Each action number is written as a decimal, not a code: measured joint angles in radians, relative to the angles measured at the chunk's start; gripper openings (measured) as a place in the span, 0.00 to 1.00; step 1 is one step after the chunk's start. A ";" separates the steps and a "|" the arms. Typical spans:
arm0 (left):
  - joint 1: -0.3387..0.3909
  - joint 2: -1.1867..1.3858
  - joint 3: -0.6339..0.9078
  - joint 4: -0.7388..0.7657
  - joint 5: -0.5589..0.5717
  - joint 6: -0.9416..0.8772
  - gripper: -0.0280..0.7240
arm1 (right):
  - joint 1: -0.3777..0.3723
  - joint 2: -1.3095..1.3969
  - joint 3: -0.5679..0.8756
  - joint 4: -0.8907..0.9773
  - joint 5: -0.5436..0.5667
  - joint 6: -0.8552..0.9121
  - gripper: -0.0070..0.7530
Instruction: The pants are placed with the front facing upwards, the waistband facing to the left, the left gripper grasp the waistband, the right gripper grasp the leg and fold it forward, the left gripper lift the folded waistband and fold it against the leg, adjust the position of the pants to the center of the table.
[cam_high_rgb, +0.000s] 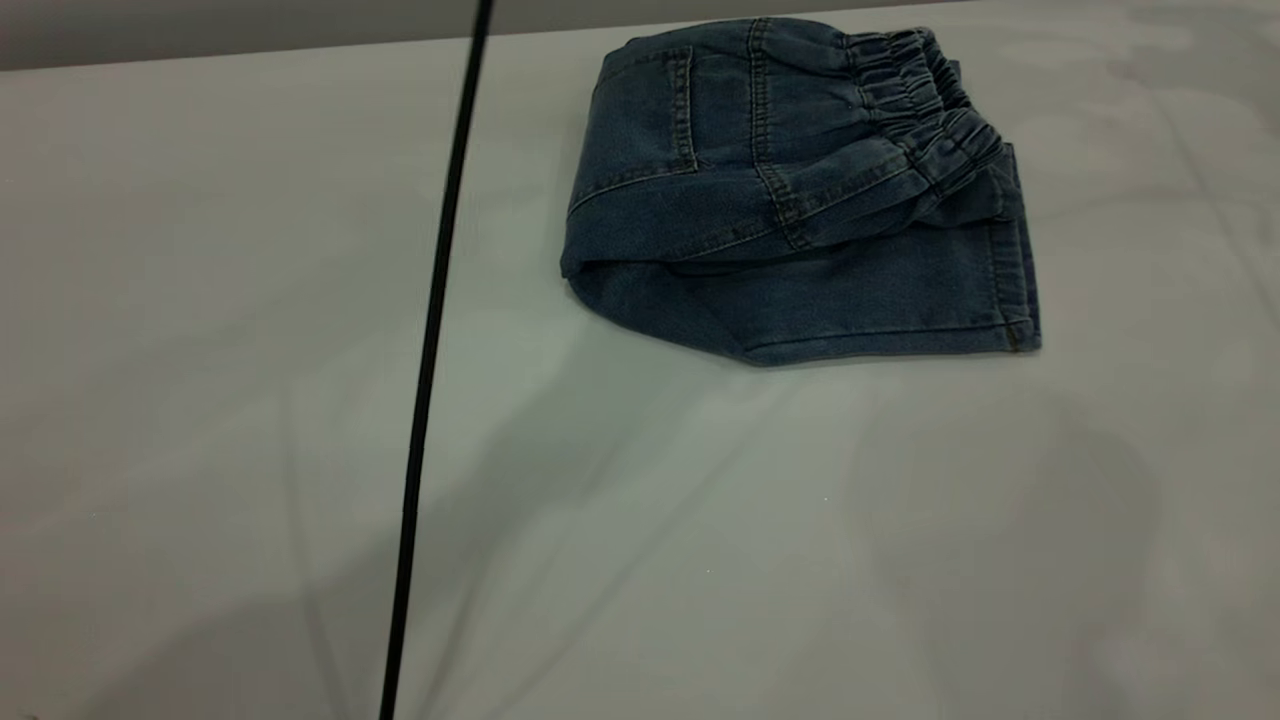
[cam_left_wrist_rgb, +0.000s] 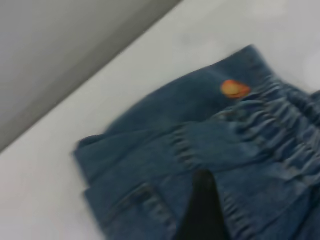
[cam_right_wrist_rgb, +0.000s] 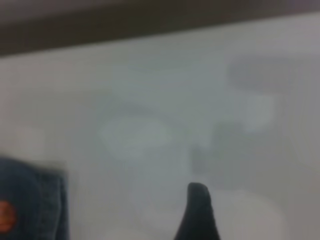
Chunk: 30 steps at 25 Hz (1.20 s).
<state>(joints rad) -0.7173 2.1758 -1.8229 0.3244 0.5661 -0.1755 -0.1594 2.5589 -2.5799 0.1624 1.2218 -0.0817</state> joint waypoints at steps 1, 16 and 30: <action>0.000 0.002 -0.018 0.000 0.045 0.015 0.72 | 0.000 -0.023 0.000 0.000 0.000 0.000 0.64; -0.003 0.258 -0.251 -0.093 0.220 0.043 0.72 | 0.001 -0.468 0.000 0.182 0.003 -0.008 0.64; 0.000 0.432 -0.337 -0.038 0.223 0.073 0.72 | 0.001 -0.586 0.001 0.259 0.003 -0.020 0.64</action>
<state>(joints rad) -0.7178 2.6081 -2.1596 0.2861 0.7895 -0.1021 -0.1585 1.9732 -2.5792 0.4212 1.2246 -0.1014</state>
